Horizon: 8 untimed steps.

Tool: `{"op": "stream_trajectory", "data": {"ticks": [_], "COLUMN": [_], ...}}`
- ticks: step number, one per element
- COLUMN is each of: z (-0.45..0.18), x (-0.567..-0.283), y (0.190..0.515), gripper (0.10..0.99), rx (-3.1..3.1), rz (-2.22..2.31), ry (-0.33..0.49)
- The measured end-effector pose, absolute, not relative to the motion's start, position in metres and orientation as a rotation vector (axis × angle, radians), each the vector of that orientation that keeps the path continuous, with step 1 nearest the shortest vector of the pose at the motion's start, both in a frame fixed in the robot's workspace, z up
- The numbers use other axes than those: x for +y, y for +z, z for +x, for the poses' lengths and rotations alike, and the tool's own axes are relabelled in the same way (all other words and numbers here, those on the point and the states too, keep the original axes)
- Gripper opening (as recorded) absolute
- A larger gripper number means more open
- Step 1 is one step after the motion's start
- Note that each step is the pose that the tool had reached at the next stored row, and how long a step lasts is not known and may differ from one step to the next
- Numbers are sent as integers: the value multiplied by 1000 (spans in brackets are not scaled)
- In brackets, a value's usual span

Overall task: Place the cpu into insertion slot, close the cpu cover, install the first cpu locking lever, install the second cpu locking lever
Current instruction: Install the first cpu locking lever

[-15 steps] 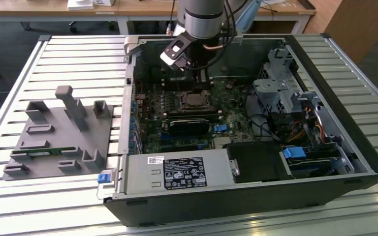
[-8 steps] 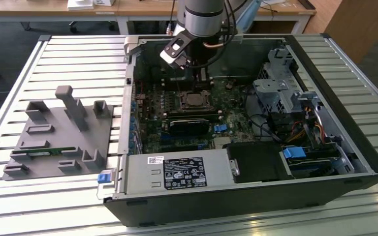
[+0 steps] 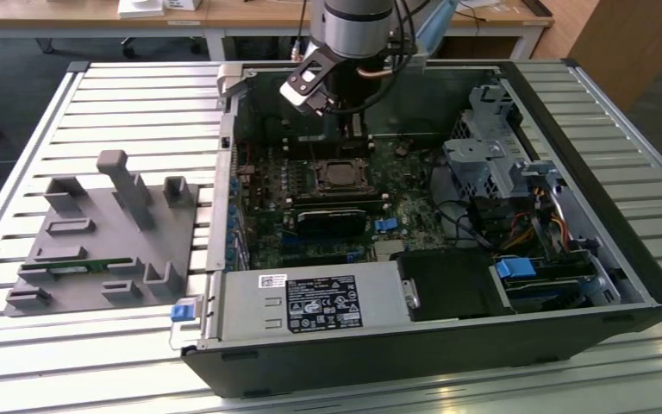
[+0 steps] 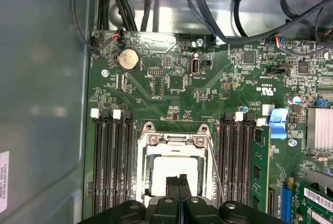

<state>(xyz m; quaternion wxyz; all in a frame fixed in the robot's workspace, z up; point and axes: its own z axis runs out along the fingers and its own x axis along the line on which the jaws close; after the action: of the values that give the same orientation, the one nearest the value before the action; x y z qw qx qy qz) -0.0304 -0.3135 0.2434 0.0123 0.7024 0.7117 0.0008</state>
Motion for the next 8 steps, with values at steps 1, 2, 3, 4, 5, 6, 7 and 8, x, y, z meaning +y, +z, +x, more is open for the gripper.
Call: {"op": "stream_trajectory", "data": {"ticks": [1,2,3,4,5,6,7,8], "z": [-30,-30,-30,-30,-30,-30,-30,-30], "x": [-314,-314,-314,-314,-314,-314,-314,-313], "y": [244,245,246,247,248,249,249,250], "gripper": [106,106,106,106,106,106,106,106], "rx": [2219,2219,2219,2219,2219,2219,2219,2219], "rz": [2189,2189,2190,2189,2190,2189,2190,2189], "ry": [2,2,2,2,3,3,2,3]}}
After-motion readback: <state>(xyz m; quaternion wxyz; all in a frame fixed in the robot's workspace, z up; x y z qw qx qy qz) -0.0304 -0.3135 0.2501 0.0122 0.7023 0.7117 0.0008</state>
